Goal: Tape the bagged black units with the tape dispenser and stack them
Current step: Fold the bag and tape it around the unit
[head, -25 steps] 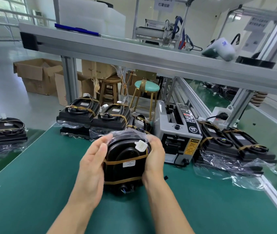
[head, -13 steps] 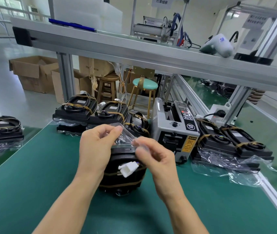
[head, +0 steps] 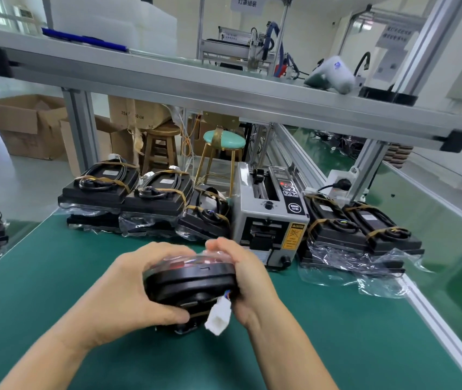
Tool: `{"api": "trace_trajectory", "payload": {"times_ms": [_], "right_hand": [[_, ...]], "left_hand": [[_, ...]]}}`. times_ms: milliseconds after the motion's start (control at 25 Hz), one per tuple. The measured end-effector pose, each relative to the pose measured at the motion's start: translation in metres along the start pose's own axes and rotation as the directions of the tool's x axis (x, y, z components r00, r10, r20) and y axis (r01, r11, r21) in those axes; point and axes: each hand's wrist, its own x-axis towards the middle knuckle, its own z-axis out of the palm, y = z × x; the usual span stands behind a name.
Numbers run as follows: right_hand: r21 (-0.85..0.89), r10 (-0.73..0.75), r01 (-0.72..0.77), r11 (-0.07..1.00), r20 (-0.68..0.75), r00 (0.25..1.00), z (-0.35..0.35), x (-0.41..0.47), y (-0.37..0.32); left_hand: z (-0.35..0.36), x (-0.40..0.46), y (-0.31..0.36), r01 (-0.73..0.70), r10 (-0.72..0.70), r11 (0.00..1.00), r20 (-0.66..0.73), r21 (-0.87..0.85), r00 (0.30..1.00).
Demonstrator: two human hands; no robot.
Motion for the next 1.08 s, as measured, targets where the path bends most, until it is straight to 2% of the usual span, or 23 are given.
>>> {"api": "trace_trajectory", "payload": {"times_ms": [40, 120, 240, 360, 440, 520, 600, 760, 1000, 1080], "right_hand": [[-0.06, -0.024, 0.023, 0.998, -0.023, 0.999, -0.009, 0.001, 0.007], [-0.188, -0.147, 0.11, 0.976, -0.194, 0.97, -0.035, 0.006, 0.019], [-0.25, -0.328, 0.232, 0.94, -0.47, 0.82, -0.069, 0.015, 0.019], [-0.305, -0.414, 0.291, 0.907, -0.514, 0.751, -0.081, 0.03, 0.007], [-0.345, -0.437, 0.289, 0.893, -0.511, 0.74, -0.078, 0.04, 0.0], [-0.379, -0.44, 0.265, 0.887, -0.515, 0.735, -0.075, 0.047, -0.004], [-0.37, -0.43, 0.257, 0.893, -0.528, 0.733, -0.073, 0.053, -0.006], [-0.184, -0.248, 0.171, 0.968, -0.592, 0.767, -0.071, 0.061, -0.012], [-0.004, -0.088, 0.114, 0.993, -0.666, 0.74, -0.063, 0.068, -0.023], [0.024, -0.073, 0.108, 0.994, -0.59, 0.804, -0.061, 0.054, -0.027]], "left_hand": [[0.001, -0.001, -0.001, -0.024, 0.026, 0.999, -0.057, 0.038, 0.998], [0.007, -0.006, -0.002, -0.042, 0.058, 0.996, -0.207, 0.081, 0.977], [0.019, -0.015, -0.006, -0.083, 0.125, 0.987, -0.333, 0.139, 0.935], [0.028, -0.017, -0.002, -0.041, 0.089, 0.988, -0.33, 0.152, 0.94], [0.031, -0.014, 0.003, -0.04, 0.133, 0.955, -0.304, 0.293, 0.943], [0.033, -0.009, 0.008, -0.038, 0.177, 0.909, -0.301, 0.415, 0.937], [0.035, -0.007, 0.012, -0.005, 0.165, 0.898, -0.326, 0.44, 0.931], [0.04, -0.01, 0.011, 0.001, 0.168, 0.898, -0.344, 0.44, 0.924], [0.047, -0.016, 0.01, -0.019, 0.187, 0.901, -0.348, 0.434, 0.919], [0.047, -0.015, 0.009, 0.009, 0.157, 0.923, -0.399, 0.384, 0.903]]}}
